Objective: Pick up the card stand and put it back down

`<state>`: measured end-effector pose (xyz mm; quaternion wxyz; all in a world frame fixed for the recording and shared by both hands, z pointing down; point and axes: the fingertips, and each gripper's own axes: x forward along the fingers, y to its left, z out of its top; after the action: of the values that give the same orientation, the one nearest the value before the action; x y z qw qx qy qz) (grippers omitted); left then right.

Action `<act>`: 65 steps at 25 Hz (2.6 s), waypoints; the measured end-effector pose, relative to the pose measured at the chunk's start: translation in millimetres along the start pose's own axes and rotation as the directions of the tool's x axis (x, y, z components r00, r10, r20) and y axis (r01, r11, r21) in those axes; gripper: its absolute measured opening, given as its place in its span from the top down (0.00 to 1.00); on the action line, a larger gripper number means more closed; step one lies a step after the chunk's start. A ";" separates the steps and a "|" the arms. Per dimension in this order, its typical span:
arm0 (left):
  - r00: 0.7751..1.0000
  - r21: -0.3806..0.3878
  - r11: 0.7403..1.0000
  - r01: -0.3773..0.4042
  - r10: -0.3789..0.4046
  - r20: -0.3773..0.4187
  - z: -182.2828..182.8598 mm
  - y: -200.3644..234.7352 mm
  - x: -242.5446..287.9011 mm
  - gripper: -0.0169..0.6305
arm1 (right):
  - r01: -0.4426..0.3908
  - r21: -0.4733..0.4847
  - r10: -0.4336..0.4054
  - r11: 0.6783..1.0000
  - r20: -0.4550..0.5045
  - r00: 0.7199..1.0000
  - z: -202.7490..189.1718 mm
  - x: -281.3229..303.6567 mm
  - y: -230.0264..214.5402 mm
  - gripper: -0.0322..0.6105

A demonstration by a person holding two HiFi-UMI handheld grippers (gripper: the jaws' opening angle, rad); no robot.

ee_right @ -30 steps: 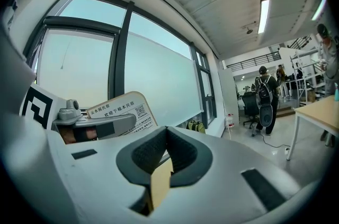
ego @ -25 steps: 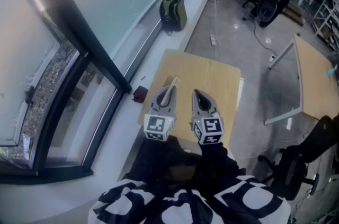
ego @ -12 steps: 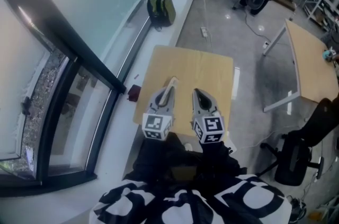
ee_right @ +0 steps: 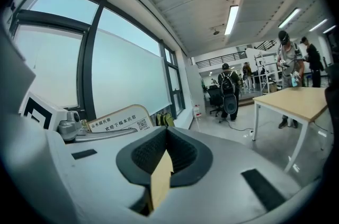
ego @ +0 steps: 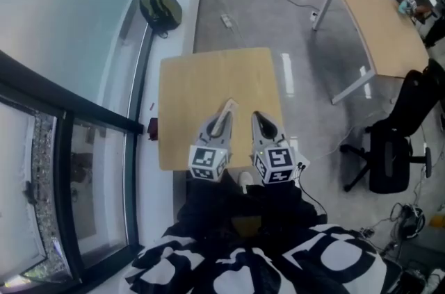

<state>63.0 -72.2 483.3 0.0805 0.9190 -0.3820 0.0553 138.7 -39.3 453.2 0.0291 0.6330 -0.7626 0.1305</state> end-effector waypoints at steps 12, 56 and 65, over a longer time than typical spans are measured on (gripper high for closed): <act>0.981 -0.047 0.989 0.142 -0.147 -0.126 -51.1 -21.6 64.4 0.94 | 0.139 0.078 -0.130 0.987 -0.103 0.986 -42.1 6.4 -55.3 0.92; 0.437 -0.121 0.495 0.860 -0.839 -0.323 -150.4 141.4 245.5 0.94 | 0.163 0.094 -0.126 0.982 -0.317 0.940 -124.4 185.6 -65.3 0.92; 0.550 -0.039 0.588 0.808 -0.775 -0.310 -153.4 145.5 263.9 0.92 | 0.147 0.109 -0.105 0.983 -0.325 0.940 -128.0 182.4 -64.1 0.92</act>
<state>138.7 -327.1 692.2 0.1028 0.9756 0.0933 0.1698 149.7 -194.3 625.3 0.1180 0.6517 -0.6954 0.2788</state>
